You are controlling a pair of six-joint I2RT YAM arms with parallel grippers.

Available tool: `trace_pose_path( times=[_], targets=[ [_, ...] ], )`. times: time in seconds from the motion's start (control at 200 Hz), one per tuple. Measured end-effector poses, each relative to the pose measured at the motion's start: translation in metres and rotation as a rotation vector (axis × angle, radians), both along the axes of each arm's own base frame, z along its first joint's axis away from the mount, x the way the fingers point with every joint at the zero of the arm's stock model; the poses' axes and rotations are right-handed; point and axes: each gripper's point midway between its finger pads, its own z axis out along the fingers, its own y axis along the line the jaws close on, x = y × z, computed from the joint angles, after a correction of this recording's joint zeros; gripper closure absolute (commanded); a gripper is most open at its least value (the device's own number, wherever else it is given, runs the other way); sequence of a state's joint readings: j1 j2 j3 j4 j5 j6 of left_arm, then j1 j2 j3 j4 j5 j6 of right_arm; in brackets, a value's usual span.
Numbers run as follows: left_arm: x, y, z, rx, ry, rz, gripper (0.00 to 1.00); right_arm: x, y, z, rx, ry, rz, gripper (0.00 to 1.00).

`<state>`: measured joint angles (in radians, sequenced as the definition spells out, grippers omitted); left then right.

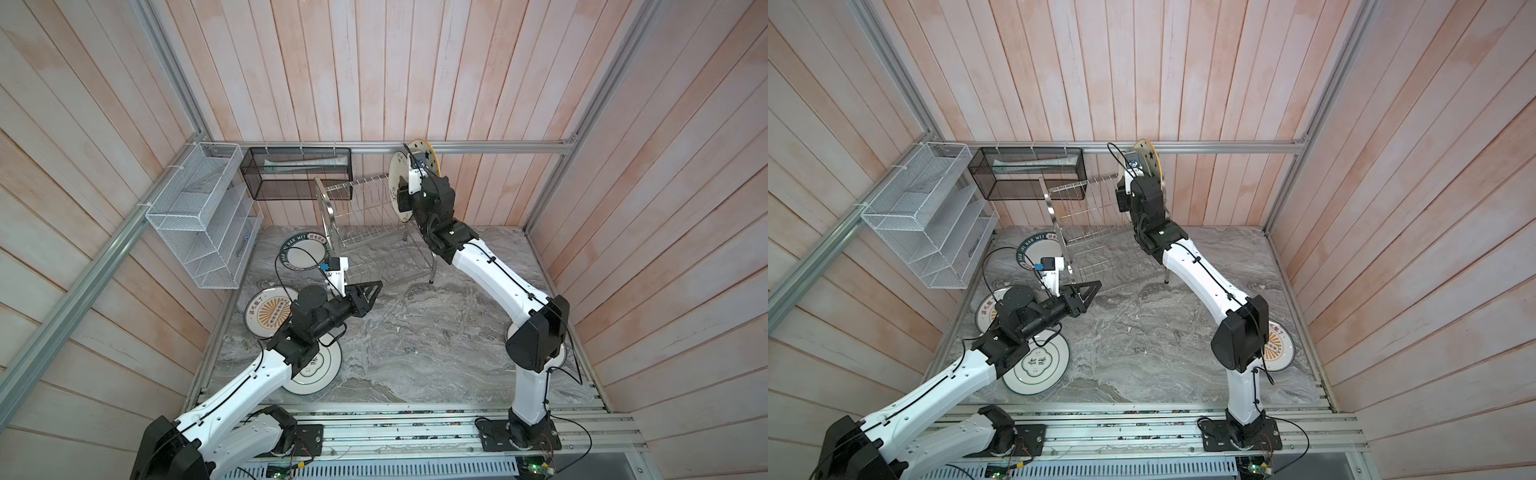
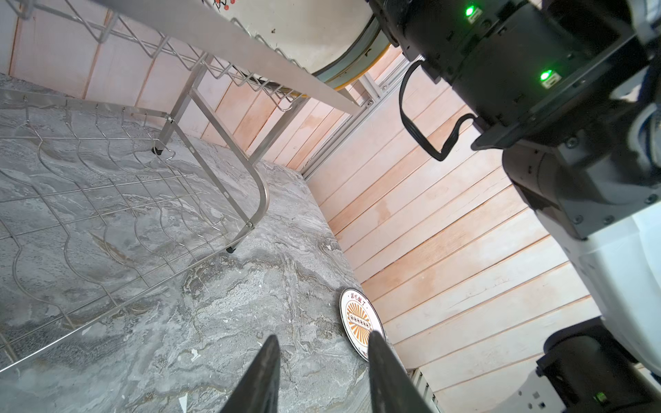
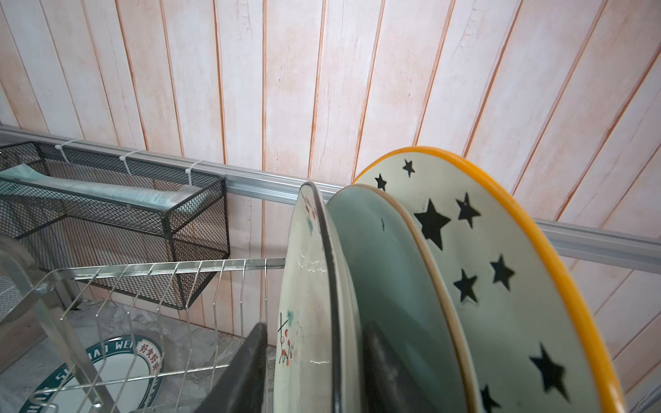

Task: Load plates into a dish rack
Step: Place the plate on the dish rack.

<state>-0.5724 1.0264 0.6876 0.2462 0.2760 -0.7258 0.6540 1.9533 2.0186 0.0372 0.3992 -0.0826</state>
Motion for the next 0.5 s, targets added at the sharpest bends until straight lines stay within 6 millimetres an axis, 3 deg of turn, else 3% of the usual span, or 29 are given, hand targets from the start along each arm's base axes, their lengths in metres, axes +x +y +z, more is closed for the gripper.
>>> trace_pose_path(
  times=[0.235,0.495],
  targets=[
    [0.000,0.000,0.000,0.000,0.000,0.000,0.58,-0.003,0.001,0.007,0.003,-0.016,0.020,0.37],
    [0.000,0.000,0.000,0.000,0.000,0.000,0.58,-0.012,0.001,0.026,0.014,-0.053,0.052,0.33]
  ],
)
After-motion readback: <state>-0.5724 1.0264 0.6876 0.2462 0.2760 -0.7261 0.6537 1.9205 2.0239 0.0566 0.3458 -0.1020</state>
